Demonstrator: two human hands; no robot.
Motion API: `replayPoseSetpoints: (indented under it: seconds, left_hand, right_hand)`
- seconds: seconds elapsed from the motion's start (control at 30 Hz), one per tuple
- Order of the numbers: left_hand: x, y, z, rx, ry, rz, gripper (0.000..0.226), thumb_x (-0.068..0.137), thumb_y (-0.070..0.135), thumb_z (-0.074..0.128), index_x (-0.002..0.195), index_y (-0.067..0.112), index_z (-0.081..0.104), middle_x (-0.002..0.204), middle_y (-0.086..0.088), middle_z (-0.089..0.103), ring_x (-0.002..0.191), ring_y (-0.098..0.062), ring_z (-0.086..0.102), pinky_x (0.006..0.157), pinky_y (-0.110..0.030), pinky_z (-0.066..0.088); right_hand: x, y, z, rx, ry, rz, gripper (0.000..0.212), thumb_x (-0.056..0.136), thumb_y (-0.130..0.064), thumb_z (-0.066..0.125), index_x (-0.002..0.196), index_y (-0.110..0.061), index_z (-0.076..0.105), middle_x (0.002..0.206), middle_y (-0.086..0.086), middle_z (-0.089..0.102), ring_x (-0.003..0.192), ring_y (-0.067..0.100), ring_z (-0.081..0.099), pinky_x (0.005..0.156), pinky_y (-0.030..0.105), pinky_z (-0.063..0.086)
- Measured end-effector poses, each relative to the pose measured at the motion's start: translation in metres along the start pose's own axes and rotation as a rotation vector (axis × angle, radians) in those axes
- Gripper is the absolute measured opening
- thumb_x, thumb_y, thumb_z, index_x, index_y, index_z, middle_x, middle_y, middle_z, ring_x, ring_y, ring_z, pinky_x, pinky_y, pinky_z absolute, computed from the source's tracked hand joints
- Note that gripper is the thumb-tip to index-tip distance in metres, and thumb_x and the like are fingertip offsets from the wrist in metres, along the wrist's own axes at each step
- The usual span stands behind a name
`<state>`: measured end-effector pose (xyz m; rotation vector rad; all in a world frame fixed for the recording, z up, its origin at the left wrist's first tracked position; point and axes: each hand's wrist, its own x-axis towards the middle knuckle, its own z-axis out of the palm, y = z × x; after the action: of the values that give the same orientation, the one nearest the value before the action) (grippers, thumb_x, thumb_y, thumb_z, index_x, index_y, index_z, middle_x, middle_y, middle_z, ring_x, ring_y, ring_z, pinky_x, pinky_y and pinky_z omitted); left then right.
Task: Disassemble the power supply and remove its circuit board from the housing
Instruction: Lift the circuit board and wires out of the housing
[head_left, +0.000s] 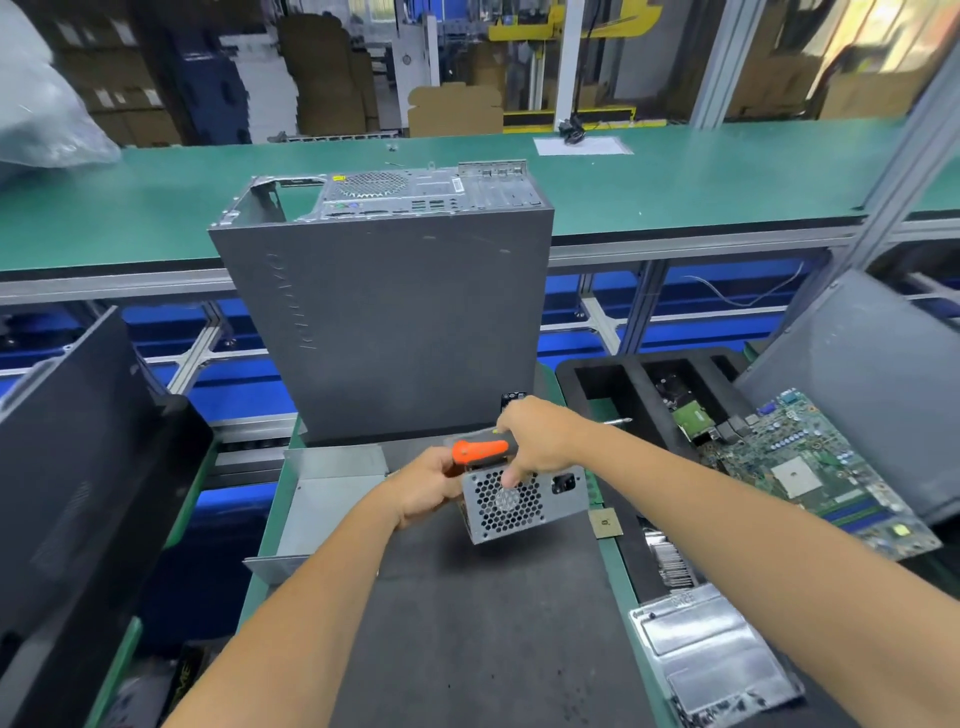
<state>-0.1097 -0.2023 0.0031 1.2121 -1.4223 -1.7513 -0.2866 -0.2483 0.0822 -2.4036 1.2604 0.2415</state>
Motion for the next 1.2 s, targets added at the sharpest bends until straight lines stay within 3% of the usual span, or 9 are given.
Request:
replayPoseSetpoints:
  seconds: [0.07,0.13,0.17,0.3,0.53,0.63,0.77,1.0,1.2]
  left_hand:
    - [-0.002,-0.004,0.001,0.106,-0.064,-0.008,0.058,0.082,-0.014,0.056,0.127,0.021,0.058,0.121,0.005,0.066,0.115,-0.007,0.058,0.091,-0.017,0.046]
    - [-0.003,-0.008,0.003,0.196,-0.099,0.002,0.057,0.079,-0.01,0.055,0.125,0.024,0.059,0.123,0.004,0.065,0.118,-0.008,0.056,0.096,-0.018,0.044]
    - [-0.003,-0.01,0.003,0.272,-0.109,0.002,0.058,0.078,-0.01,0.054,0.125,0.025,0.059,0.123,0.004,0.065,0.118,-0.008,0.056,0.098,-0.02,0.043]
    - [-0.008,-0.023,0.012,0.511,-0.222,-0.071,0.034,0.073,-0.004,0.055,0.103,0.012,0.058,0.091,0.002,0.059,0.083,-0.01,0.048,0.078,-0.022,0.039]
    - [-0.007,-0.022,0.01,0.734,-0.241,-0.015,0.028,0.077,-0.017,0.055,0.101,-0.005,0.058,0.091,-0.003,0.051,0.085,-0.012,0.044,0.074,-0.015,0.037]
    - [-0.011,-0.018,0.006,0.762,-0.248,-0.078,0.032,0.073,-0.018,0.05,0.101,-0.005,0.06,0.091,-0.003,0.051,0.082,-0.011,0.044,0.068,-0.011,0.036]
    - [-0.008,-0.011,0.01,0.669,-0.214,-0.211,0.026,0.076,-0.013,0.043,0.083,0.006,0.059,0.072,0.001,0.048,0.069,-0.011,0.041,0.058,-0.015,0.035]
    - [0.004,-0.002,0.019,0.841,-0.226,-0.149,0.012,0.084,0.022,0.069,0.075,0.019,0.063,0.064,0.013,0.055,0.059,-0.002,0.047,0.06,-0.02,0.04]
    - [0.007,-0.003,0.027,0.996,-0.118,-0.096,0.019,0.078,0.015,0.07,0.065,0.023,0.058,0.059,0.019,0.053,0.056,0.004,0.046,0.057,-0.019,0.037]
  right_hand:
    - [0.0,0.001,0.01,-0.034,-0.073,-0.021,0.063,0.068,-0.043,0.085,0.107,0.002,0.064,0.106,0.014,0.067,0.094,0.03,0.064,0.073,0.034,0.051]
    - [0.0,0.005,0.017,-0.028,-0.094,-0.022,0.042,0.068,-0.041,0.085,0.07,-0.013,0.054,0.073,0.004,0.056,0.063,0.017,0.054,0.055,0.03,0.043]
    - [0.001,0.008,0.02,0.001,-0.136,-0.022,0.051,0.069,-0.04,0.085,0.061,-0.019,0.039,0.063,-0.002,0.044,0.054,0.012,0.041,0.05,0.027,0.033]
    - [0.0,0.013,0.025,0.028,-0.27,-0.036,0.051,0.076,-0.037,0.081,0.058,-0.019,0.037,0.057,-0.003,0.039,0.05,0.013,0.035,0.05,0.028,0.028]
    - [0.011,0.038,0.025,0.442,0.242,0.255,0.053,0.088,-0.047,0.063,0.055,-0.016,0.035,0.052,0.0,0.04,0.049,0.016,0.04,0.052,0.03,0.029]
    - [0.015,0.05,0.038,0.56,0.337,0.455,0.052,0.093,-0.052,0.052,0.058,-0.015,0.036,0.055,0.0,0.044,0.051,0.017,0.042,0.051,0.03,0.03]
    - [0.018,0.062,0.06,0.611,0.216,0.524,0.038,0.094,-0.039,0.054,0.071,-0.01,0.047,0.072,0.006,0.053,0.059,0.02,0.045,0.053,0.031,0.03]
    - [0.021,0.075,0.064,0.632,0.31,0.617,0.032,0.094,-0.036,0.055,0.078,-0.009,0.046,0.068,0.003,0.05,0.06,0.02,0.047,0.052,0.03,0.033]
    - [0.018,0.082,0.077,1.064,0.164,0.698,0.032,0.098,-0.041,0.048,0.108,-0.01,0.049,0.068,0.007,0.054,0.051,0.018,0.051,0.05,0.025,0.034]
